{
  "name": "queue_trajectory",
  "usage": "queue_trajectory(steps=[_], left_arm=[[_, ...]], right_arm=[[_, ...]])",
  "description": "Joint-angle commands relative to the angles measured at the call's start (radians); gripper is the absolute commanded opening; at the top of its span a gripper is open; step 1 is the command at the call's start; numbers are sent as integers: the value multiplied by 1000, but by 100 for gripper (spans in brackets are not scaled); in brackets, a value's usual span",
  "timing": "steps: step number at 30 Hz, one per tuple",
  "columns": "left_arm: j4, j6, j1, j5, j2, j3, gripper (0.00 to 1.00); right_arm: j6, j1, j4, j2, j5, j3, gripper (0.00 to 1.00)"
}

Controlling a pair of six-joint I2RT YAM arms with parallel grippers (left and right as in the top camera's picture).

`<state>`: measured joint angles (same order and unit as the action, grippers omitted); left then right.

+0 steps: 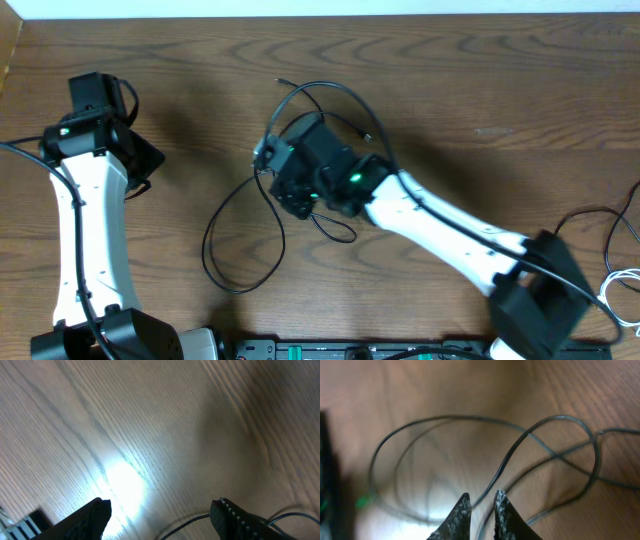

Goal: Untangle cables

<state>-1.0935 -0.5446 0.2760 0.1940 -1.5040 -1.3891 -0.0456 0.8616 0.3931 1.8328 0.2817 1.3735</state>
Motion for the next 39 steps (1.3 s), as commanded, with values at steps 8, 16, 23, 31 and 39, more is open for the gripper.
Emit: queue_trajectory(steps=[8, 16, 23, 31, 39], left_arm=[[-13, -17, 9, -68, 3, -9, 69], [-21, -14, 8, -83, 3, -9, 69], [-29, -14, 8, -83, 3, -9, 69], [-28, -14, 8, -131, 3, -9, 69], [-28, -6, 8, -130, 3, -9, 69]], right_arm=[[295, 51, -282, 232, -165, -3, 42], [315, 51, -388, 252, -336, -3, 51], [483, 55, -492, 326, -336, -3, 44], [599, 76, -650, 389, -335, -3, 43], [659, 109, -770, 420, -288, -3, 35]])
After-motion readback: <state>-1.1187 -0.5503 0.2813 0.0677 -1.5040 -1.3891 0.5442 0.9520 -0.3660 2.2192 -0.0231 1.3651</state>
